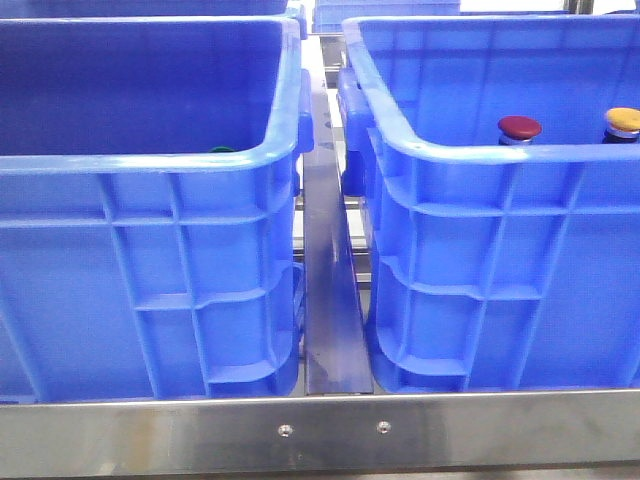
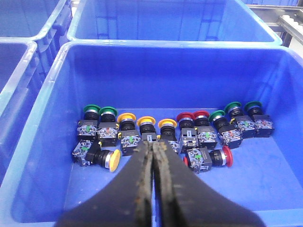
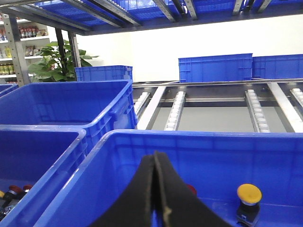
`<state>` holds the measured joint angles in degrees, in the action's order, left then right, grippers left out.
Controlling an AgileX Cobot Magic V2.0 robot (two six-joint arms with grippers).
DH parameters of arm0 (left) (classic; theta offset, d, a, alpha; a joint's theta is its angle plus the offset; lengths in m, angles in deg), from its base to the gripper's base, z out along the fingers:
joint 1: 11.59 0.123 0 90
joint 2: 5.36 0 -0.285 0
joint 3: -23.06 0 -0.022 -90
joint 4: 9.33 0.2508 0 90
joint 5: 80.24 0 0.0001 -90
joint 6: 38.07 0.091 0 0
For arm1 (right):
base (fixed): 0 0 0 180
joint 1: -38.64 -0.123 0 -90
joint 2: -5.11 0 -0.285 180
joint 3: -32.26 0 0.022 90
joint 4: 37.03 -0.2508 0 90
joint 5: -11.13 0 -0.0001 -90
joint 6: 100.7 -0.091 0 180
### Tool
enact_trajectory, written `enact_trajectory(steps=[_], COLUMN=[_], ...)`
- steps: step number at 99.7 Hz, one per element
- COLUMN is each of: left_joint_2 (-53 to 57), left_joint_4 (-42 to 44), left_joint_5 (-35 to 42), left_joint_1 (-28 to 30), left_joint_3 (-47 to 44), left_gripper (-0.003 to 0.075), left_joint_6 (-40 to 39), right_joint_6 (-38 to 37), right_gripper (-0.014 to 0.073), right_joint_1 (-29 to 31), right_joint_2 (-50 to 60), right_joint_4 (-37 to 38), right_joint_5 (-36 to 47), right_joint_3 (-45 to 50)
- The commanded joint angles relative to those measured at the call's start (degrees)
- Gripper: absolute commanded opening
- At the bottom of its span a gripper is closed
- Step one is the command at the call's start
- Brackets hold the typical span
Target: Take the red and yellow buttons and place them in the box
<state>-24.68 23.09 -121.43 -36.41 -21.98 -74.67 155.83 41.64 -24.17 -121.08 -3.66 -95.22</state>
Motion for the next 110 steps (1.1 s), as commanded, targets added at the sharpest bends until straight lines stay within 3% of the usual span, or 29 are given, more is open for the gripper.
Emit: enact_trajectory(steps=[1,37,54,65,78,89,110], left_joint_2=[-0.6,-0.5,-0.5,-0.2,2.6,6.5,13.5], left_joint_4=[1.5,1.3,-6.3,-14.9,-27.4,-29.3,-31.3], left_joint_5=[3.6,4.6,10.3,13.1,23.4,29.2,29.4], left_joint_1=[0.2,0.3,3.0,8.5,16.0,20.6,21.8], left_joint_3=[1.4,1.4,1.4,0.9,-3.5,-8.6,-18.2], left_gripper=[-0.0019,-0.0019,-0.0019,-0.0019,-0.0019,-0.0019,-0.0019], left_joint_6=[-0.4,0.5,15.9,25.8,39.9,41.3,41.3], right_joint_6=[0.4,0.4,0.4,0.4,0.4,0.4,0.4], right_gripper=[-0.0069,-0.0069,-0.0069,-0.0069,-0.0069,-0.0069,-0.0069], right_joint_1=[0.3,0.3,0.3,0.3,0.3,0.3,0.3], right_joint_2=[-0.3,-0.3,-0.3,-0.3,-0.3,-0.3,-0.3], right_joint_4=[-0.9,-0.9,-0.9,-0.9,-0.9,-0.9,-0.9], right_joint_5=[-0.5,-2.1,-2.1,-2.1,-2.1,-2.1,-2.1], right_joint_3=[-1.4,-1.4,-1.4,-1.4,-1.4,-1.4,-1.4])
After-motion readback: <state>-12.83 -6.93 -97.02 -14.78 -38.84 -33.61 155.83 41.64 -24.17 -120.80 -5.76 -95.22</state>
